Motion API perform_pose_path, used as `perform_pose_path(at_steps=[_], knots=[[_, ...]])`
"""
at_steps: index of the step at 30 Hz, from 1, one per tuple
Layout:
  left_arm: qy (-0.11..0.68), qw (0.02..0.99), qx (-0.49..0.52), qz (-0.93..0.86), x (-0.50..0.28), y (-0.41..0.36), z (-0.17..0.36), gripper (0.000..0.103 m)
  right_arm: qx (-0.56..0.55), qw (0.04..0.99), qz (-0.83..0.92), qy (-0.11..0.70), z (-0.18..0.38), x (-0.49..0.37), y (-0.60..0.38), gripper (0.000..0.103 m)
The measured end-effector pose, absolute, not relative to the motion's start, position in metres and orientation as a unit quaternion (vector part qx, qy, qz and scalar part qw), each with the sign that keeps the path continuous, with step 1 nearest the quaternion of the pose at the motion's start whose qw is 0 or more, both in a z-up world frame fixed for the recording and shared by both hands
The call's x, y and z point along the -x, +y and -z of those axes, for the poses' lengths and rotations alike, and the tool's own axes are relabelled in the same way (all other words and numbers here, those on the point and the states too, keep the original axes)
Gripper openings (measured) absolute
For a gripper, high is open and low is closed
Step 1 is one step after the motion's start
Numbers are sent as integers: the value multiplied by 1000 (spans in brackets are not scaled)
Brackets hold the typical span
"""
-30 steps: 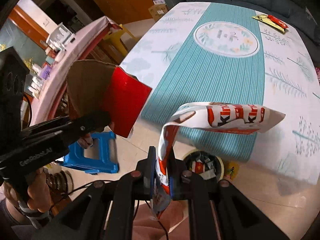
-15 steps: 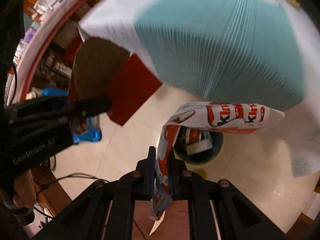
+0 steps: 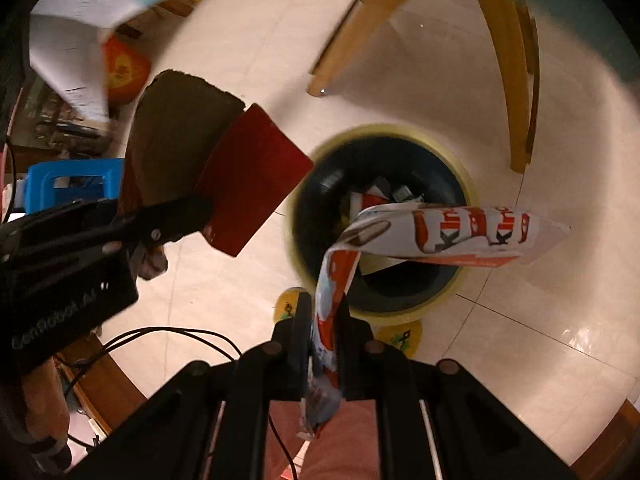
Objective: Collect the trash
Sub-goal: 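Open both tools to drop the wrapper and tube into the bin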
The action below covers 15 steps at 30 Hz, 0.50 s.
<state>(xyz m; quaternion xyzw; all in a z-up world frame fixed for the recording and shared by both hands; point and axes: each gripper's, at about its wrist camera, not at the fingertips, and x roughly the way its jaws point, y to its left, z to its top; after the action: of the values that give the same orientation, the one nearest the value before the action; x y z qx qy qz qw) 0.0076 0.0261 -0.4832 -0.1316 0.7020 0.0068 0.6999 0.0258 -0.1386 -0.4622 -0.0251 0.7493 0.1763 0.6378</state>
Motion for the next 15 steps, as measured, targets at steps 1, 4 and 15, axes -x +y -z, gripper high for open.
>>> perform_pose_path(at_steps=[1,4,15], knots=[[702,700,131,-5,-12,23,491,29,22,635,-177,752,473,-30,-143,11],[704,699,125,1,-25,15,508,36,31,634,-184,751,489,-35,-143,11],[709,695,118,-10,-38,7,523,75,63,618,-211,755,521,-49,-156,18]])
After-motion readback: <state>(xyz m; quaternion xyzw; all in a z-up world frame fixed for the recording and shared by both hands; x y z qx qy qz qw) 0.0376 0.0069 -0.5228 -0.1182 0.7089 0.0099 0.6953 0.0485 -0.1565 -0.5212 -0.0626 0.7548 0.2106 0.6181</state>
